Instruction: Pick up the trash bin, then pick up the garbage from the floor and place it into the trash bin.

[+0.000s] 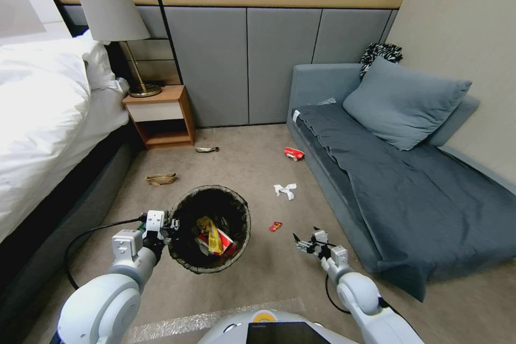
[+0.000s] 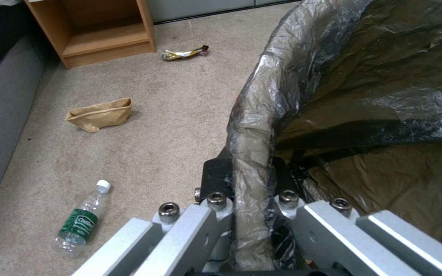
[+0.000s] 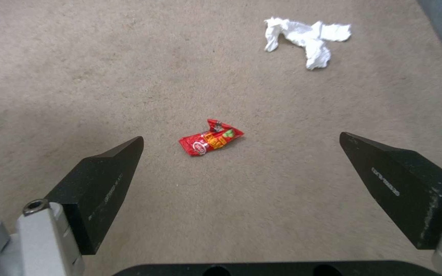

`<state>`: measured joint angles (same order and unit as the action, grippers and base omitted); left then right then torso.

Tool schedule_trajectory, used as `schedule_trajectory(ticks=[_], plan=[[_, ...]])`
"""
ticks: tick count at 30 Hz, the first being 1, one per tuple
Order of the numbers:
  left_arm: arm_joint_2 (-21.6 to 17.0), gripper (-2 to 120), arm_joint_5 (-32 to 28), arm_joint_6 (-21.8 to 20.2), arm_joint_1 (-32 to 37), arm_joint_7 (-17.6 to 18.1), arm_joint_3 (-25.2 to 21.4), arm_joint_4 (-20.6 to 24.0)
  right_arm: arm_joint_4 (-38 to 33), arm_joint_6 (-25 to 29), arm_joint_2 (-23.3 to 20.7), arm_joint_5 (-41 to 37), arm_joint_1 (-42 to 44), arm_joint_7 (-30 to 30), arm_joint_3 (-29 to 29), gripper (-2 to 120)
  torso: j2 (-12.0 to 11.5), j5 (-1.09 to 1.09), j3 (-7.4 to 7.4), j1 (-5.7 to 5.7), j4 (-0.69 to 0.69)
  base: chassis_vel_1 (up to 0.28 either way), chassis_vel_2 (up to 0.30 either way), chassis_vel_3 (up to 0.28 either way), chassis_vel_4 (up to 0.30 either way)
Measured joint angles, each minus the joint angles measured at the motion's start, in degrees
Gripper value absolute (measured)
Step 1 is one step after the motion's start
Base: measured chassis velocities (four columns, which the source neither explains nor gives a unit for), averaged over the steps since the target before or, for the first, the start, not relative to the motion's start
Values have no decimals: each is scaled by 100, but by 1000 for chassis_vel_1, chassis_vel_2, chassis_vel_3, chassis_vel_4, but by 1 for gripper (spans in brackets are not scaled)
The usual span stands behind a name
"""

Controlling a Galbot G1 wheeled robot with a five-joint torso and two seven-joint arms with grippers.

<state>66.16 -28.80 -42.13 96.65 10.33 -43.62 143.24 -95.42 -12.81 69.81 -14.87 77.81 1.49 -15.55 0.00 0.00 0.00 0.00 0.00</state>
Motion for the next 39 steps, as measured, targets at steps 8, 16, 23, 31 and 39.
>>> schedule_trajectory(ticks=[8, 16, 23, 31, 39], plan=[[22, 1, 25, 0, -1, -1, -12, 0, 795, 137, 300, 251, -562, -23, 327, 100, 0, 0, 0, 0, -1, 0, 0, 0, 0], [60, 1, 69, 0, 31, -3, -18, 0, 1652, 361, 561, 445, -1252, 2, 470, 100, 0, -1, 0, 0, 0, 0, 0, 0, 0], [89, 1, 96, 0, 39, -8, -25, 0, 2141, 474, 683, 528, -1631, 42, 623, 100, 0, -1, 0, 0, -1, 0, 0, 0, 0], [88, 1, 104, 0, 66, -9, -64, 0, 2838, 660, 870, 701, -1968, 97, 763, 100, 0, -1, 0, 0, 0, 0, 0, 0, 0], [118, 1, 147, 0, 114, -10, -81, 0, 3592, 865, 1062, 844, -2251, 158, 819, 100, 0, 0, 0, 0, -1, 0, 0, 0, 0]])
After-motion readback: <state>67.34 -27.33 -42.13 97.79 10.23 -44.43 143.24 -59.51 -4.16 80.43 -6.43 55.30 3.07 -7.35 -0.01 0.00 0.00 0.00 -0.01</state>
